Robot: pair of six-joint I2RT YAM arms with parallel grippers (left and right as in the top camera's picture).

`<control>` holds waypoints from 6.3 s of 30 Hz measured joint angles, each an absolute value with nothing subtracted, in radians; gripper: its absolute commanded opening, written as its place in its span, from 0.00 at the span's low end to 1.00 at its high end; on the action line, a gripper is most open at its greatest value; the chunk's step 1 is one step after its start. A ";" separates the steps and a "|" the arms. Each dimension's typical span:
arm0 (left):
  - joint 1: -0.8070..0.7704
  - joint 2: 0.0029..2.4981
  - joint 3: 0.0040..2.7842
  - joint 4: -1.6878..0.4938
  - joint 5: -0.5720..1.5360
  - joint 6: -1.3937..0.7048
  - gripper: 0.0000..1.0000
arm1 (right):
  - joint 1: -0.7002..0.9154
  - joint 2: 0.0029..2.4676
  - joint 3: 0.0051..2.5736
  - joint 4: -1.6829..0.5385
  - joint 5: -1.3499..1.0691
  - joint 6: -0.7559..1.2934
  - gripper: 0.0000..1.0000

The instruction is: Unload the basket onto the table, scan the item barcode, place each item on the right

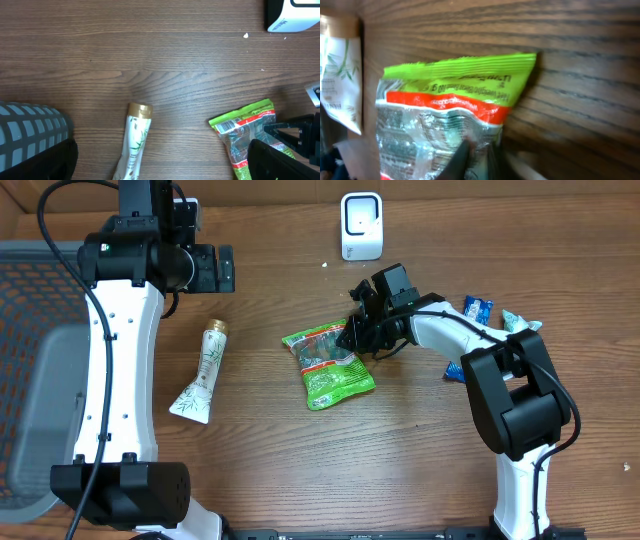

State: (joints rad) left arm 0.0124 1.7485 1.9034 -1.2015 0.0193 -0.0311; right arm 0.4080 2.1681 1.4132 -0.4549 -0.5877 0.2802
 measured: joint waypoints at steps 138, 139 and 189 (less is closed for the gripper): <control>0.012 1.748 1.903 -1.201 0.019 -0.031 1.00 | 0.382 1.544 1.515 -0.748 -0.228 0.046 0.03; 0.012 1.748 1.903 -1.201 0.019 -0.031 1.00 | 0.384 1.562 1.542 -0.762 -0.192 0.054 0.03; 0.012 1.748 1.903 -1.201 0.019 -0.031 1.00 | 0.491 2.445 2.247 -0.643 0.828 -0.820 0.04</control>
State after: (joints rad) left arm 0.0124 1.7485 1.9034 -1.2015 0.0193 -0.0311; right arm 0.4911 2.4451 2.2471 -0.6434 0.8280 -0.8204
